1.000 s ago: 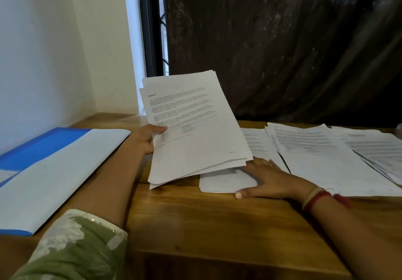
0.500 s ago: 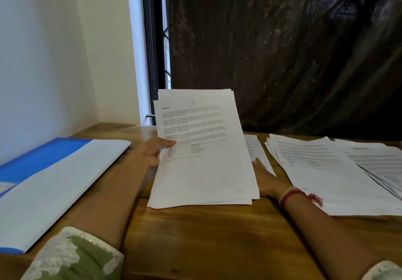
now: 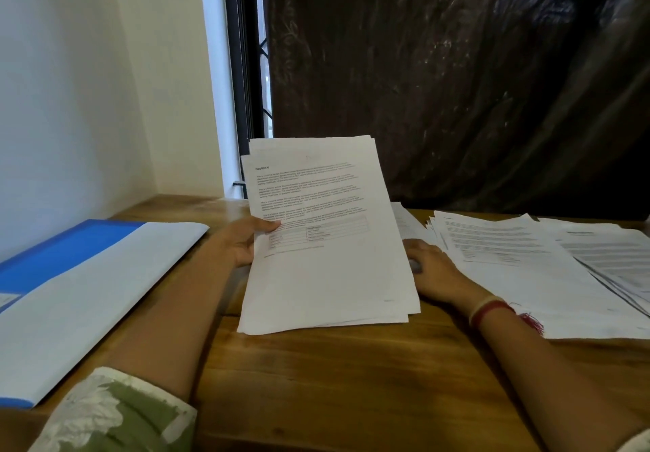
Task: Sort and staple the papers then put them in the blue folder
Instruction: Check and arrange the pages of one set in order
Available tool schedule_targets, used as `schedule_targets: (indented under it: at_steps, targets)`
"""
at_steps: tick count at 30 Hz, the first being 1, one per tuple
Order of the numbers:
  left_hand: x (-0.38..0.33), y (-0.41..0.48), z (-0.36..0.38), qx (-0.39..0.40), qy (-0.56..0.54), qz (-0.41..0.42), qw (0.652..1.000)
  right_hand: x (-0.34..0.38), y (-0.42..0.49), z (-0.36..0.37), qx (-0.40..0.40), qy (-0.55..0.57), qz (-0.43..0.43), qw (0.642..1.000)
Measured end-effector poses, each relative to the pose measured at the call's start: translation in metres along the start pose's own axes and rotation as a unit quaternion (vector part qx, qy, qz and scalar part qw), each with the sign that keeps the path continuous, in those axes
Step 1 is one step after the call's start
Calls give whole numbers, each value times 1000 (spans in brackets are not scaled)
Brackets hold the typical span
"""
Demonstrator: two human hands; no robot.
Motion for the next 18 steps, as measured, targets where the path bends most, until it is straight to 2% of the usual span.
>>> schedule_targets:
  at_steps: [2, 4, 15, 17, 18]
  targets:
    - [-4, -4, -6, -8, -5, 4, 1000, 3, -1, 3, 65, -73, -25, 995]
    - [-7, -7, -9, -3, -11, 8, 1000, 6, -4, 3, 96, -90, -34, 991]
    - [-3, -8, -17, -2, 5, -3, 1000, 22, -13, -10, 56, -148, -39, 987]
    - [1, -9, -13, 0, 15, -9, 1000, 17, -9, -6, 41, -108, -30, 993]
    - [3, -8, -11, 1, 21, -13, 1000, 15, -7, -5, 16, -51, -15, 998]
Point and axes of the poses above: each hand's wrist, its own y-axis towards the middle knuckle, its own z-axis out of the palm, x = y × z, the point moved 4 cm from there along y, towards the middle knuckle, and after that the axes turned 12 degrees about -y, right-handed, at the moved point
